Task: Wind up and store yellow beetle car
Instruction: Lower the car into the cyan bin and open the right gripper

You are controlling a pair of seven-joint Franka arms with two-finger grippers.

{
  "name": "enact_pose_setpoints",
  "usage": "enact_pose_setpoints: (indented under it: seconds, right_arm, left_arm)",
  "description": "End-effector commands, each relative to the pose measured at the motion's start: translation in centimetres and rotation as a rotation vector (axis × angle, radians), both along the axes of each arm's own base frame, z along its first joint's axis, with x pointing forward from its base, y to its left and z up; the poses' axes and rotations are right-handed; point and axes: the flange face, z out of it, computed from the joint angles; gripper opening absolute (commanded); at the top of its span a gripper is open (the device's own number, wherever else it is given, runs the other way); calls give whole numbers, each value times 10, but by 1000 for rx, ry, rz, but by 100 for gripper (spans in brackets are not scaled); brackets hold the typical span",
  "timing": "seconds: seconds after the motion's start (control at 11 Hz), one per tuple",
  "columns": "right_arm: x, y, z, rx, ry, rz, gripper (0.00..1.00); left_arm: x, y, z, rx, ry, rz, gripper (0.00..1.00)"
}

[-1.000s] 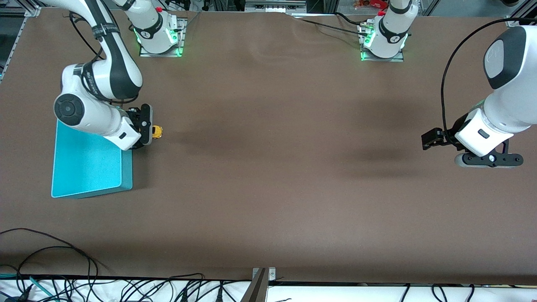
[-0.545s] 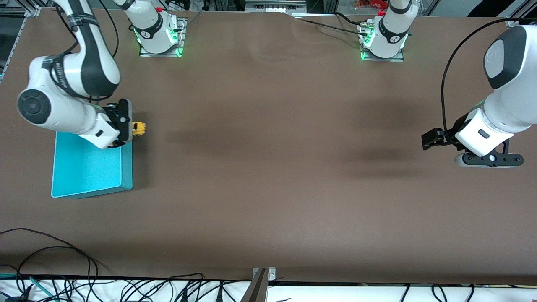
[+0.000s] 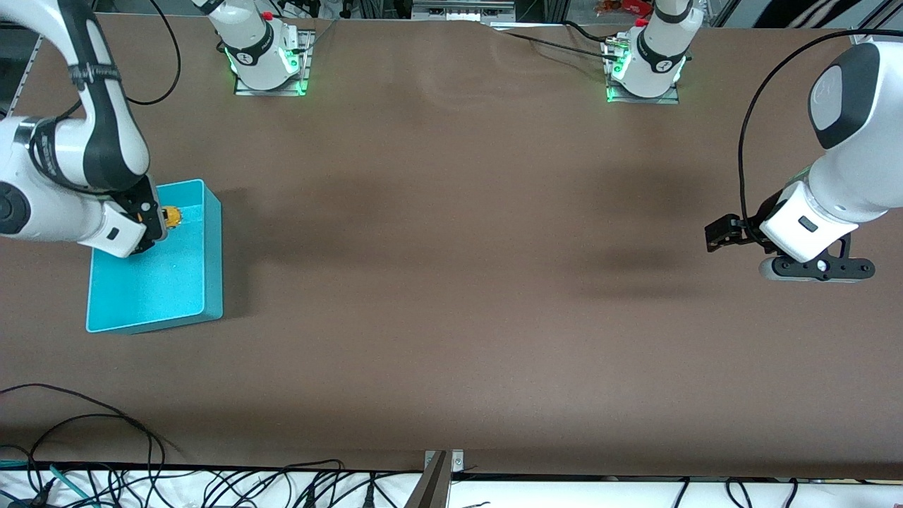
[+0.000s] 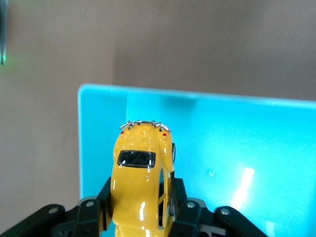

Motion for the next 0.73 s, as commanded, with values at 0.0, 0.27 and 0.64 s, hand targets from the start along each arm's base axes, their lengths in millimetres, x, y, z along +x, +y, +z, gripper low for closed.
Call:
enact_pose_setpoints:
  seconds: [0.0, 0.27, 0.64]
  right_arm:
    - [12, -48, -65, 24, 31, 64, 0]
    - [3, -61, -99, 52, 64, 59, 0]
    - [-11, -69, -123, 75, 99, 24, 69]
  left_arm:
    - [2, -3, 6, -19, -8, -3, 100]
    - [2, -3, 6, -19, -8, -3, 100]
    - [2, -3, 6, -19, -8, -1, 100]
